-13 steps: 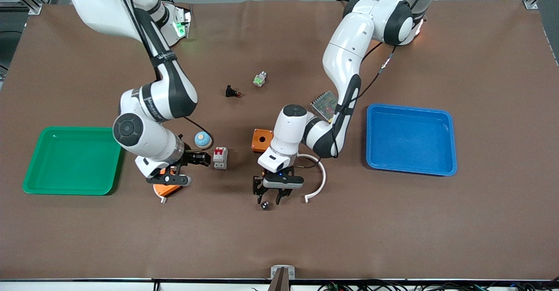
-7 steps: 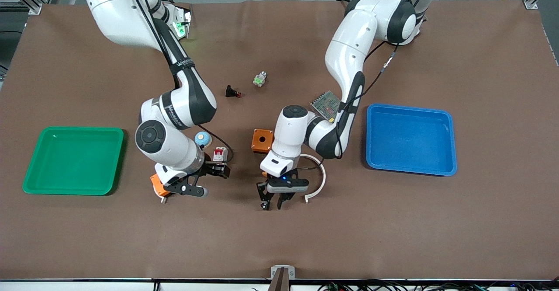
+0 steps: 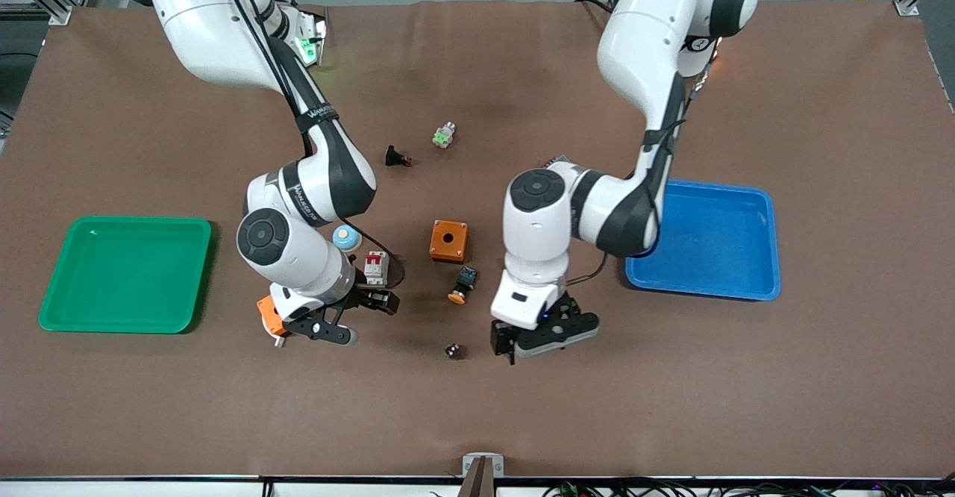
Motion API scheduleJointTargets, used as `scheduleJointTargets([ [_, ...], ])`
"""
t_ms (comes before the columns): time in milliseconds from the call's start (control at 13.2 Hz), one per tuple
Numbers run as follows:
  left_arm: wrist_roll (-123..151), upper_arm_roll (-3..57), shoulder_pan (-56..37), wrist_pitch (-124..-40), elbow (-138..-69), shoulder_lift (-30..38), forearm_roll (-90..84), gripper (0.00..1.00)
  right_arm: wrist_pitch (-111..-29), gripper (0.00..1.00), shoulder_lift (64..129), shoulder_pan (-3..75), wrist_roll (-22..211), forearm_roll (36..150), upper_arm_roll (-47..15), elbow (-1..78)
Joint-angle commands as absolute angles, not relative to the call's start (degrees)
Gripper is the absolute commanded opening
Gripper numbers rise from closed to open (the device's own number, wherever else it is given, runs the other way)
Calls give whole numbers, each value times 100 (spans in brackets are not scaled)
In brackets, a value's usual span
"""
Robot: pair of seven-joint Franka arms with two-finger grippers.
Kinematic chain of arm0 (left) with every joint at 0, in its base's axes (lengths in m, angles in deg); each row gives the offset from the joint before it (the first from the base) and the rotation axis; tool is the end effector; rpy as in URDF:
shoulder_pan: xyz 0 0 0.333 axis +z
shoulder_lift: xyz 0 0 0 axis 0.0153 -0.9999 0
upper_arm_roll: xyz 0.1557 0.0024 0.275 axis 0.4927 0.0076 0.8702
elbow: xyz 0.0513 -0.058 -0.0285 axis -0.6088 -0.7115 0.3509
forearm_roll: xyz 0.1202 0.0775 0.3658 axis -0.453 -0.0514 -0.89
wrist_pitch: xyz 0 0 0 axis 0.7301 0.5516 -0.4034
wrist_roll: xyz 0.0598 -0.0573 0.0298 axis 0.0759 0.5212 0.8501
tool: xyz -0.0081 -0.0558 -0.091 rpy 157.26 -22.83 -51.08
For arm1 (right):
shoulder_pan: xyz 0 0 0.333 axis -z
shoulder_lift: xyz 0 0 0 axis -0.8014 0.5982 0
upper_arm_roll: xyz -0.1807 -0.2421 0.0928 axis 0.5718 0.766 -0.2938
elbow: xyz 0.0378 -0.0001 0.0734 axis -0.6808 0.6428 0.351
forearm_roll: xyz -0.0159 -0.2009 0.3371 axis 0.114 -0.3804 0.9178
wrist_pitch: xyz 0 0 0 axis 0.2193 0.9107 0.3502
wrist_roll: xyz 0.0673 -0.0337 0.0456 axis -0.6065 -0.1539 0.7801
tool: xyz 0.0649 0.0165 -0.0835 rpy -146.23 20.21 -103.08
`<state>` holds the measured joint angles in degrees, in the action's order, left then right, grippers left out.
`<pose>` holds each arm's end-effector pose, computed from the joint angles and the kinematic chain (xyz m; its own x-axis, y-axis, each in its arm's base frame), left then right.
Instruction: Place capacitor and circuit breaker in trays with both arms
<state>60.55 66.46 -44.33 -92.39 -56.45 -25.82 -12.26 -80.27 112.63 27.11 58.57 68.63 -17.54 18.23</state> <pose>0.6946 -0.4274 0.3569 0.8401 0.3066 0.4474 0.2965 -0.9503 0.0946 0.6815 0.2983 0.3206 0.9679 -0.2501 0.0261 -0.2409 -0.9520 -0.1891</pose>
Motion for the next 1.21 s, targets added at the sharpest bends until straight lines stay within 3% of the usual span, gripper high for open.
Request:
scheduleJointTargets([
  [0,5595,6395,-4211,-8704,-7112,-1096,-1033,100,-7931,78,11247,2698,5785,6990,-1759,1689],
  [379,3516,6413,-3701,-8475,-9328,1077,-1093,100,-7422,79,11010,2689,5776,6946,-1750,1698],
  [606,1828,6439,-3324,-7064,-9472,1799,-1181,100,-6957,80,10756,2698,5767,6911,-1724,1698],
  [833,852,6404,-2841,-6279,-9542,2519,-1190,100,-6298,82,10413,2759,5776,6902,-1680,1698],
  [1136,708,6404,-2611,-6232,-10278,3477,-1190,100,-5813,84,9956,2777,5776,6884,-1548,1698],
])
